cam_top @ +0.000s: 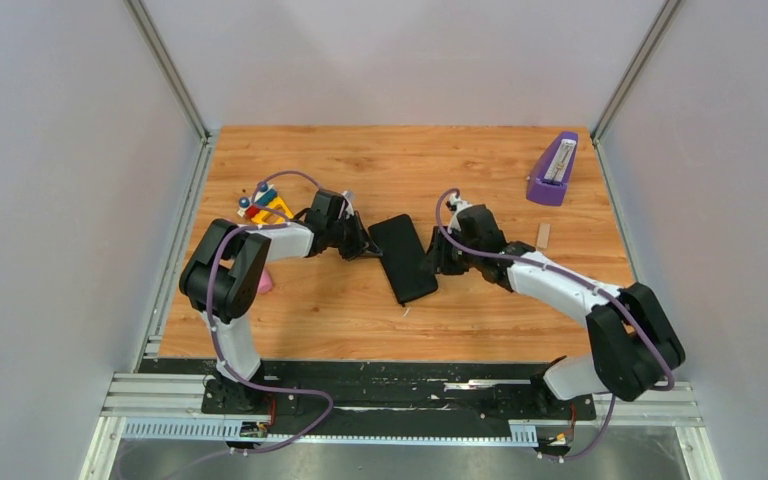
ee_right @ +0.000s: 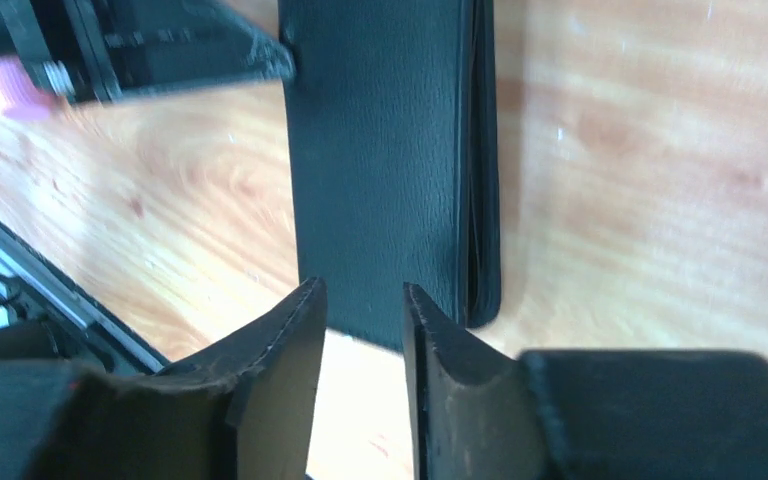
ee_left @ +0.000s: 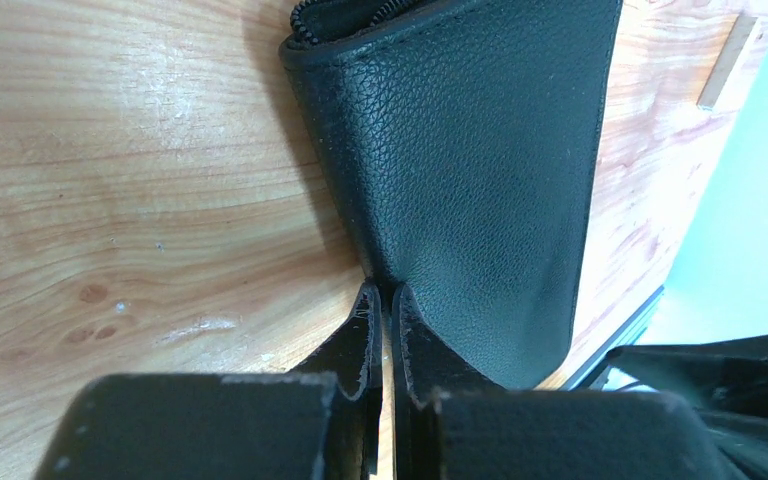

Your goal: Sort the hair-cutting tools

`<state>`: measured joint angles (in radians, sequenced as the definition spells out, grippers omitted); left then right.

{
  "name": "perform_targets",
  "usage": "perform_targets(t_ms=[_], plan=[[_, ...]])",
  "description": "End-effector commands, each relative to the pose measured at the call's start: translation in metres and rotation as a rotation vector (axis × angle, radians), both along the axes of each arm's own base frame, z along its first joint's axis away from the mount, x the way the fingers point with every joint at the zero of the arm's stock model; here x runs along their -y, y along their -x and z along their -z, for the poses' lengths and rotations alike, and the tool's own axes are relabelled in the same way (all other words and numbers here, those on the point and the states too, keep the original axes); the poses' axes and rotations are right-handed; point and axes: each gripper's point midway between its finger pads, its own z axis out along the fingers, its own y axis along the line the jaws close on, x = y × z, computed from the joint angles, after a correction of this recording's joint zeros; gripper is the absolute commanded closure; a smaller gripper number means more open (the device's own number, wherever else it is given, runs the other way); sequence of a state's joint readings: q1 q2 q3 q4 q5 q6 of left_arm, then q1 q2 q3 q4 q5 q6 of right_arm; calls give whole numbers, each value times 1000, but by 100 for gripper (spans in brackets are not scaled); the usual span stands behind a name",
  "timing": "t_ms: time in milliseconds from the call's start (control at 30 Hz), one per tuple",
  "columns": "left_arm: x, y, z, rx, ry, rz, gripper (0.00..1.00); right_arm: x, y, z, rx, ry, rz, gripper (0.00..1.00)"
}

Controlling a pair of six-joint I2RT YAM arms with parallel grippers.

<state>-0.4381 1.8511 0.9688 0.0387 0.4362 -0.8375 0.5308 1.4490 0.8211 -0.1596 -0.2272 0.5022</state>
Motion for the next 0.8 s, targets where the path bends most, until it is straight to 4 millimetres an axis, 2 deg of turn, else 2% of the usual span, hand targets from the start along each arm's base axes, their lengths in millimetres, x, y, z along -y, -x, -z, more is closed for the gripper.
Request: perform_targets(t_ms=[0,133,267,500,667,767], plan=[[-3,9,2,-10,-29,-16,100,8,19,2,20,5,-20,69],[-3,9,1,-11,-27,-24,100,-8,46,4,-34,-11,-136,74],[-3,9,0,-9,-25,-32,100,-24,64,12,-60,12,-202,67],[-3,10,-1,-12,-22,-38,100,-47,71,30,-102,58,-294,66],[-4,11,-2,-10,-30,-46,100,-53,70,43,-116,99,-310,65],[-3,10,-3,-11,-30,-53,100,-59,72,44,-109,107,-338,63]])
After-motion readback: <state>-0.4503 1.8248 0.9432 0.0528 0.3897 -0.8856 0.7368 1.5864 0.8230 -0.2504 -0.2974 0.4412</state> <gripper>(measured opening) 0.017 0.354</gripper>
